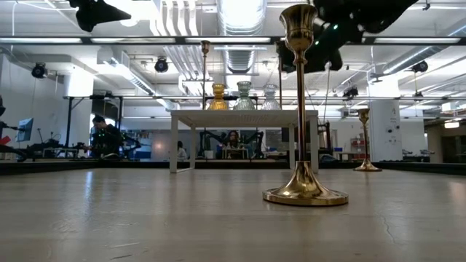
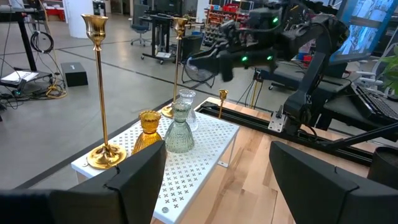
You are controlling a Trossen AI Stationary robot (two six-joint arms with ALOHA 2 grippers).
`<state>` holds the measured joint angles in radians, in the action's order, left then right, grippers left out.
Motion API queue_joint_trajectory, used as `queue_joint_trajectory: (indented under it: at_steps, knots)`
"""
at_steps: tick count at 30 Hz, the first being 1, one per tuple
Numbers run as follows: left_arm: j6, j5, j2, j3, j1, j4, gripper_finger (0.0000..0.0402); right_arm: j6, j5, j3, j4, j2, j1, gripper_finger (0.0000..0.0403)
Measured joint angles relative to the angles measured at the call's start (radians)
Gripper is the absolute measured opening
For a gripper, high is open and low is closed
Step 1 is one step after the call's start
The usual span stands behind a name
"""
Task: Pick & Place candle stick holders
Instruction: Put the golden candle holder on the shelf
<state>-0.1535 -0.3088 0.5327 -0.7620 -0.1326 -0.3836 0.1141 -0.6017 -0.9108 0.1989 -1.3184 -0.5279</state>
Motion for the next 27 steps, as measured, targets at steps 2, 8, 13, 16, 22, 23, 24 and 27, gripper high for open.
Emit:
queue_joint_trajectory:
  at_steps: [2, 8, 13, 16, 22, 23, 24, 27]
  knots:
    - [0.0, 0.0, 0.0, 0.0, 0.0, 0.0, 0.0292, 0.008, 0.001, 0.0, -0.076, 0.062, 0.012, 0.0184]
    - [0.0, 0.0, 0.0, 0.0, 0.0, 0.0, 0.0292, 0.049, 0.002, -0.001, -0.372, 0.285, 0.083, 0.0167]
    - [0.0, 0.0, 0.0, 0.0, 0.0, 0.0, 0.0292, 0.211, 0.002, -0.002, -0.771, 0.481, 0.181, 0.0149]
    - [0.0, 0.0, 0.0, 0.0, 0.0, 0.0, 0.0292, 0.369, 0.0, -0.001, -1.029, 0.573, 0.252, 0.0139]
    - [0.0, 0.0, 0.0, 0.0, 0.0, 0.0, 0.0292, 0.587, -0.034, 0.102, -1.202, 0.697, 0.373, 0.0128]
    - [0.0, 0.0, 0.0, 0.0, 0.0, 0.0, 0.0292, 0.604, -0.037, 0.135, -1.195, 0.714, 0.384, 0.0127]
    - [0.0, 0.0, 0.0, 0.0, 0.0, 0.0, 0.0292, 0.626, -0.044, 0.169, -1.187, 0.728, 0.392, 0.0127]
    - [0.0, 0.0, 0.0, 0.0, 0.0, 0.0, 0.0292, 0.678, -0.06, 0.276, -1.123, 0.753, 0.404, 0.013]
